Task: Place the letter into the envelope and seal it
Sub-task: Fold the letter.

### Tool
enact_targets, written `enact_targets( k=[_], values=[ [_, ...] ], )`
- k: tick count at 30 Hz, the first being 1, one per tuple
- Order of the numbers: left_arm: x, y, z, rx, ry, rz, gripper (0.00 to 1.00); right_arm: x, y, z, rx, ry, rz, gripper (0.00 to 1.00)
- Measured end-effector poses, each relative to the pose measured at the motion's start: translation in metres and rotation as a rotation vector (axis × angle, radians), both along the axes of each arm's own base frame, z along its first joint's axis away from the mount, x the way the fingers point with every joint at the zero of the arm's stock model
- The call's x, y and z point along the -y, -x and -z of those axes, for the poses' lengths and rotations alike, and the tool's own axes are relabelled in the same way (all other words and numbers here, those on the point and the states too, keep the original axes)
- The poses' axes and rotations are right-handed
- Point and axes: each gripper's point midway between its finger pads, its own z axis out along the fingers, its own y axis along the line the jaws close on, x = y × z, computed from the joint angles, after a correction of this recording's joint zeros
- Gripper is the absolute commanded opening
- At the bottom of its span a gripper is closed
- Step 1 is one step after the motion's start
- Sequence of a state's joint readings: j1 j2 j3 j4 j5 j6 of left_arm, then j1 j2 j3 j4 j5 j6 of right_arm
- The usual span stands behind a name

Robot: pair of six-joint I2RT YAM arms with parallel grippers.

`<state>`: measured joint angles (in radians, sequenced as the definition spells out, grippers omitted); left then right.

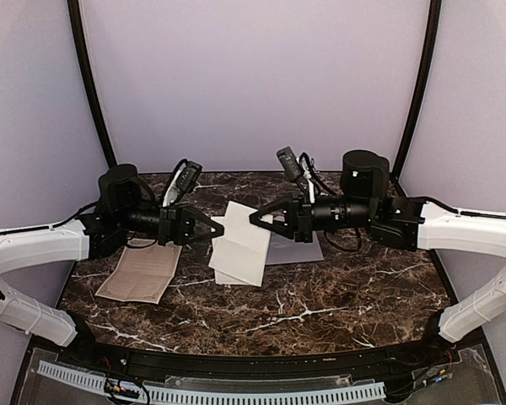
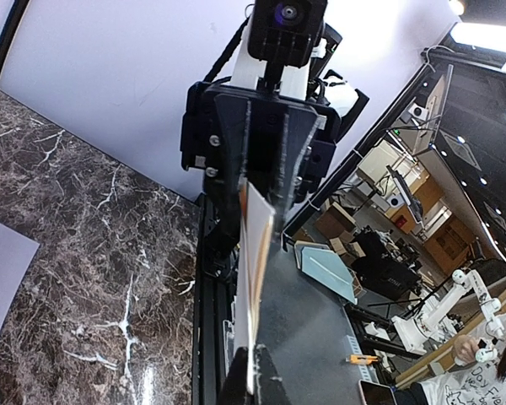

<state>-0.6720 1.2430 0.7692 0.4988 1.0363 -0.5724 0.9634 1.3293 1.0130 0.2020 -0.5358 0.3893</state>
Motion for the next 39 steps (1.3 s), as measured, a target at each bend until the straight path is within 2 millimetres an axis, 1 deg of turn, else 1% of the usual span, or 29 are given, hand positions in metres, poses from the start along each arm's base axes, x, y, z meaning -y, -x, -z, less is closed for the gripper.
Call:
enact_targets(
  k=[2, 3, 7, 10, 12, 14, 17, 20, 22, 24, 26, 27, 31, 32, 34, 37, 38, 39],
  values=[
    [0.0, 0.0, -0.001, -0.001, 0.002, 0.0, 0.0, 0.001, 0.0, 0.001, -0.009, 0.005, -0.001, 0.49],
    [0.0, 0.0, -0.001, 0.0, 0.004, 0.002, 0.0, 0.001, 0.0, 0.002, 0.001, 0.01, -0.003, 0.53],
    [0.0, 0.001, -0.001, 0.002, 0.005, 0.009, 0.0, 0.001, 0.0, 0.004, -0.006, 0.019, -0.005, 0.74],
    [0.0, 0.001, -0.001, 0.015, 0.005, 0.009, 0.0, 0.003, -0.003, 0.006, -0.009, 0.024, 0.006, 0.83],
    [0.0, 0.0, 0.001, 0.017, -0.01, 0.01, 0.0, 0.004, -0.006, 0.006, -0.007, 0.026, 0.013, 0.85],
    [0.003, -0.004, 0.004, 0.025, -0.038, 0.009, 0.0, 0.005, -0.008, 0.008, -0.007, 0.033, 0.017, 0.85],
    [0.006, -0.01, 0.009, 0.044, -0.086, 0.01, 0.0, 0.006, -0.012, 0.014, -0.004, 0.068, 0.015, 0.83],
    [0.009, -0.014, 0.013, 0.066, -0.141, 0.025, 0.0, 0.0, -0.016, 0.016, -0.003, 0.111, -0.011, 0.78],
    [0.01, -0.015, 0.017, 0.078, -0.171, 0.037, 0.0, -0.005, -0.016, 0.02, -0.006, 0.14, -0.036, 0.73],
    [0.011, -0.016, 0.023, 0.084, -0.203, 0.052, 0.0, -0.007, -0.014, 0.025, -0.012, 0.168, -0.063, 0.65],
    [0.012, -0.015, 0.03, 0.08, -0.228, 0.066, 0.0, -0.009, -0.012, 0.034, -0.03, 0.2, -0.091, 0.52],
    [0.012, -0.015, 0.035, 0.076, -0.241, 0.074, 0.0, -0.01, -0.01, 0.039, -0.041, 0.214, -0.105, 0.48],
    [0.015, -0.011, 0.049, 0.055, -0.276, 0.103, 0.0, -0.011, -0.006, 0.061, -0.086, 0.268, -0.145, 0.45],
    [0.015, -0.01, 0.051, 0.052, -0.28, 0.11, 0.0, -0.012, -0.005, 0.066, -0.096, 0.28, -0.151, 0.42],
    [0.016, -0.009, 0.054, 0.046, -0.284, 0.121, 0.0, -0.013, -0.005, 0.073, -0.105, 0.293, -0.161, 0.29],
    [0.018, -0.009, 0.051, 0.045, -0.278, 0.136, 0.01, -0.014, -0.004, 0.081, -0.116, 0.308, -0.176, 0.04],
    [0.019, -0.009, 0.051, 0.045, -0.276, 0.14, 0.05, -0.014, -0.003, 0.081, -0.118, 0.31, -0.178, 0.0],
    [0.02, -0.01, 0.05, 0.046, -0.274, 0.141, 0.23, -0.014, -0.003, 0.082, -0.12, 0.31, -0.178, 0.0]
  ],
)
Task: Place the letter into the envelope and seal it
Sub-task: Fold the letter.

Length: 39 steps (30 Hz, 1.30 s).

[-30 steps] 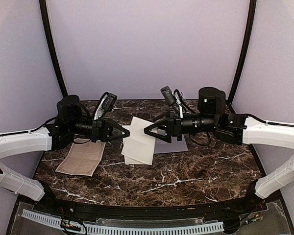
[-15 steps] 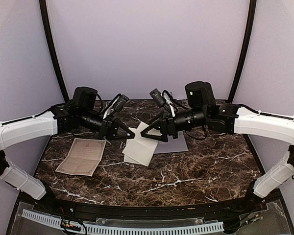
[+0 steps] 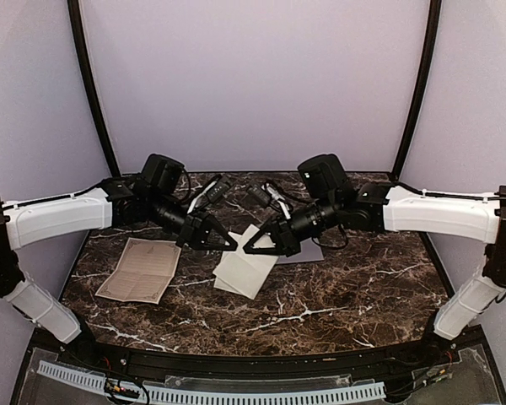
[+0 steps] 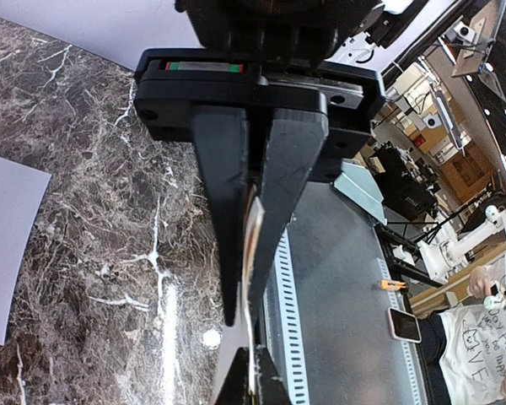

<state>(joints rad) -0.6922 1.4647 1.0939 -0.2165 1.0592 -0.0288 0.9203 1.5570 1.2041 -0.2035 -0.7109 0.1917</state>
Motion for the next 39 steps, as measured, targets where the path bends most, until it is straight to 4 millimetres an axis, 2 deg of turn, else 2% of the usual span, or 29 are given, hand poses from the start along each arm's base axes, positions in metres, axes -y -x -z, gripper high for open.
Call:
enact_targets(
  k=[1, 2, 4, 7, 12, 15, 18, 21, 24, 27, 29, 34, 39],
  values=[
    [0.001, -0.001, 0.0, 0.0, 0.0, 0.001, 0.33, 0.0, 0.0, -0.001, 0.001, -0.002, 0.0, 0.0],
    [0.001, -0.001, 0.001, 0.003, 0.001, 0.001, 0.51, 0.0, -0.001, -0.001, 0.005, -0.005, 0.003, 0.0],
    [0.002, -0.002, 0.002, -0.002, -0.002, -0.003, 0.65, 0.0, -0.004, -0.002, 0.017, -0.017, 0.017, 0.0],
    [0.003, -0.005, 0.0, -0.001, 0.007, -0.013, 0.69, 0.01, -0.013, -0.004, 0.03, -0.047, 0.065, 0.0],
    [0.005, -0.011, -0.001, -0.015, 0.037, -0.033, 0.63, 0.031, -0.027, -0.022, 0.05, -0.14, 0.153, 0.0],
    [0.005, -0.014, 0.0, -0.028, 0.047, -0.051, 0.54, 0.033, -0.031, -0.036, 0.061, -0.194, 0.164, 0.0],
    [0.006, -0.024, -0.008, -0.017, 0.076, -0.081, 0.5, 0.031, -0.029, -0.039, 0.051, -0.21, 0.15, 0.0],
    [0.007, -0.029, -0.017, -0.016, 0.107, -0.094, 0.43, 0.03, -0.027, -0.037, 0.04, -0.208, 0.138, 0.0],
    [0.008, -0.032, -0.023, -0.013, 0.136, -0.087, 0.43, 0.029, -0.026, -0.034, 0.03, -0.202, 0.13, 0.0],
    [0.011, -0.033, -0.019, -0.035, 0.139, -0.074, 0.4, 0.029, -0.024, -0.033, 0.024, -0.202, 0.118, 0.0],
    [0.012, -0.033, -0.015, -0.057, 0.134, -0.067, 0.36, 0.028, -0.024, -0.032, 0.017, -0.199, 0.111, 0.0],
    [0.014, -0.032, -0.016, -0.084, 0.143, -0.052, 0.12, 0.025, -0.024, -0.023, -0.008, -0.176, 0.096, 0.0],
    [0.014, -0.03, -0.023, -0.083, 0.169, -0.029, 0.05, 0.023, -0.025, -0.02, -0.015, -0.165, 0.093, 0.0]
  ],
)
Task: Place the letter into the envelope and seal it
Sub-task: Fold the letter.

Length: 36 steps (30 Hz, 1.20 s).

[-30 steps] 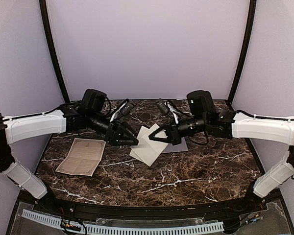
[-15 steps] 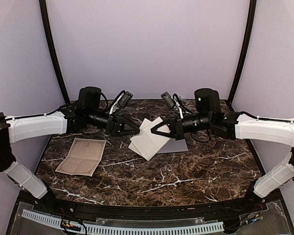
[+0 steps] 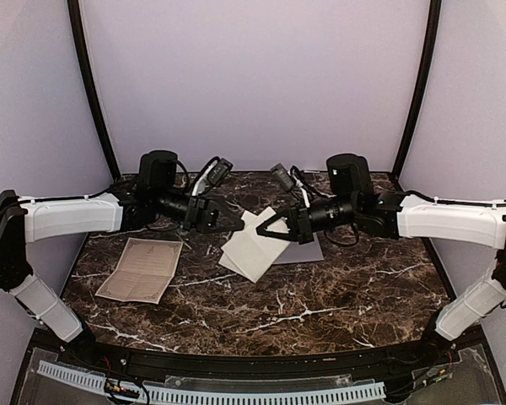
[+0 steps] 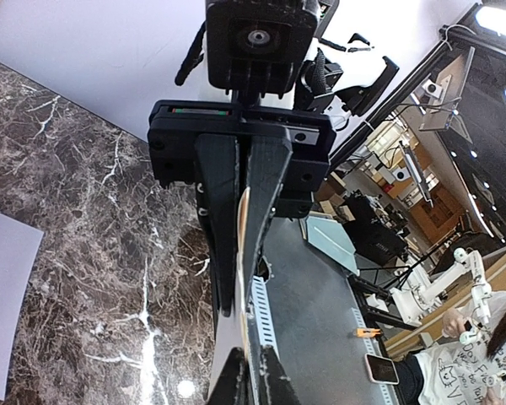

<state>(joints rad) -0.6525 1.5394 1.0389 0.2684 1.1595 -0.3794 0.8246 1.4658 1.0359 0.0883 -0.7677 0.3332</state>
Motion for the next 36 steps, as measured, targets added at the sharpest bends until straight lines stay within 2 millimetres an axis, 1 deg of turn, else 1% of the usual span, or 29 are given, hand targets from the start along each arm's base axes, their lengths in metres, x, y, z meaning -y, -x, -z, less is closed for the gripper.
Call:
enact_targets(
  k=[1, 4, 7, 9, 10, 12, 14, 15, 17, 18, 19, 21, 23, 25, 29, 31, 34, 36],
  values=[
    [0.0, 0.0, -0.001, 0.001, 0.003, 0.004, 0.05, 0.0, 0.0, -0.001, 0.001, -0.001, 0.0, 0.0],
    [0.0, 0.001, -0.001, 0.002, 0.008, 0.011, 0.13, 0.0, 0.0, -0.002, 0.004, -0.002, -0.001, 0.0],
    [0.001, 0.002, 0.0, -0.006, 0.009, 0.021, 0.16, -0.001, -0.001, -0.004, 0.005, -0.003, -0.001, 0.0],
    [0.002, 0.004, 0.001, -0.015, 0.007, 0.03, 0.13, -0.002, -0.002, -0.005, 0.006, -0.004, -0.001, 0.0],
    [0.003, 0.005, 0.002, -0.019, 0.005, 0.034, 0.08, -0.002, -0.002, -0.004, 0.005, -0.003, -0.001, 0.0],
    [0.004, 0.006, 0.005, -0.026, 0.001, 0.039, 0.01, -0.003, -0.002, -0.003, 0.002, 0.001, -0.001, 0.0],
    [0.005, 0.006, 0.006, -0.028, -0.001, 0.04, 0.0, -0.003, -0.002, -0.002, 0.0, 0.002, -0.002, 0.01],
    [0.005, 0.006, 0.006, -0.026, -0.002, 0.039, 0.0, -0.003, -0.002, -0.002, 0.0, 0.002, -0.003, 0.13],
    [0.005, 0.006, 0.006, -0.024, -0.001, 0.039, 0.0, -0.003, -0.002, -0.002, -0.005, 0.004, -0.001, 0.45],
    [0.005, 0.006, 0.006, -0.023, -0.001, 0.04, 0.0, -0.003, -0.003, -0.002, 0.001, 0.007, 0.004, 0.57],
    [0.005, 0.006, 0.006, -0.023, -0.001, 0.04, 0.0, -0.002, -0.004, -0.001, -0.001, 0.01, 0.01, 0.64],
    [0.005, 0.006, 0.006, -0.023, 0.0, 0.04, 0.0, -0.002, -0.008, 0.0, 0.005, 0.019, 0.033, 0.71],
    [0.005, 0.006, 0.006, -0.023, 0.0, 0.04, 0.0, 0.001, -0.013, -0.002, 0.022, 0.025, 0.067, 0.72],
    [0.005, 0.006, 0.006, -0.023, 0.0, 0.04, 0.0, 0.008, -0.016, -0.011, 0.05, 0.016, 0.103, 0.68],
    [0.005, 0.006, 0.006, -0.018, 0.001, 0.04, 0.0, 0.021, -0.022, -0.039, 0.112, -0.03, 0.16, 0.42],
    [0.005, 0.006, 0.006, -0.016, 0.001, 0.039, 0.0, 0.025, -0.022, -0.048, 0.13, -0.048, 0.175, 0.33],
    [0.005, 0.006, 0.006, -0.016, 0.001, 0.039, 0.0, 0.025, -0.022, -0.049, 0.134, -0.05, 0.174, 0.27],
    [0.005, 0.006, 0.006, -0.016, 0.001, 0.039, 0.0, 0.024, -0.022, -0.045, 0.122, -0.044, 0.167, 0.26]
  ],
)
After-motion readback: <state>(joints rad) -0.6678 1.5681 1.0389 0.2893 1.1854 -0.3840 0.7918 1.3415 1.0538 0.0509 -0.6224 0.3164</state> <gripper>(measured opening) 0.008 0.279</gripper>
